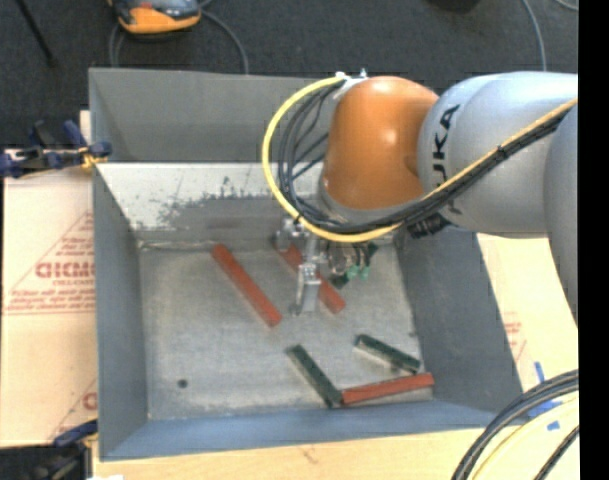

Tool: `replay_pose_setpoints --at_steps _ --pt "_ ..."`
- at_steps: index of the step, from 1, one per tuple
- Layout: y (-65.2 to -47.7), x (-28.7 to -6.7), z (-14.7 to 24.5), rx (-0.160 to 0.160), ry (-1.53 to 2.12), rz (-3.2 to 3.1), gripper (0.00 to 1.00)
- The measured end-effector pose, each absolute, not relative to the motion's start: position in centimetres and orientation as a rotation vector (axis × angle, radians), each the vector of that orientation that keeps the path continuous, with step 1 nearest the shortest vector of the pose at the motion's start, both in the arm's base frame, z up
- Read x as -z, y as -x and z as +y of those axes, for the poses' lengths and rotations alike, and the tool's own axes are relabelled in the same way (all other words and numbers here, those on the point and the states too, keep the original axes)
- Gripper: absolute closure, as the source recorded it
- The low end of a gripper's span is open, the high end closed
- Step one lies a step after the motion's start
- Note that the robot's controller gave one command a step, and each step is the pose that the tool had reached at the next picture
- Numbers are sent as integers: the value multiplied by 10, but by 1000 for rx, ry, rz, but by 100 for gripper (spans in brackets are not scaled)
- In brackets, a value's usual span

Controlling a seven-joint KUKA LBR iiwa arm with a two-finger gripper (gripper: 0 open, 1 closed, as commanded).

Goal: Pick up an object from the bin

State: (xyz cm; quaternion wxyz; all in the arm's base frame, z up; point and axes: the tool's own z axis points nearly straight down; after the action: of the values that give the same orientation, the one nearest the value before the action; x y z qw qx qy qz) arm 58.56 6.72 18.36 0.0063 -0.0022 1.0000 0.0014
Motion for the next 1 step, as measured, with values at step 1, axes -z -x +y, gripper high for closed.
replay_pose_setpoints --at_steps 1 --pt "-574 -122 67 -3 -139 3131 0"
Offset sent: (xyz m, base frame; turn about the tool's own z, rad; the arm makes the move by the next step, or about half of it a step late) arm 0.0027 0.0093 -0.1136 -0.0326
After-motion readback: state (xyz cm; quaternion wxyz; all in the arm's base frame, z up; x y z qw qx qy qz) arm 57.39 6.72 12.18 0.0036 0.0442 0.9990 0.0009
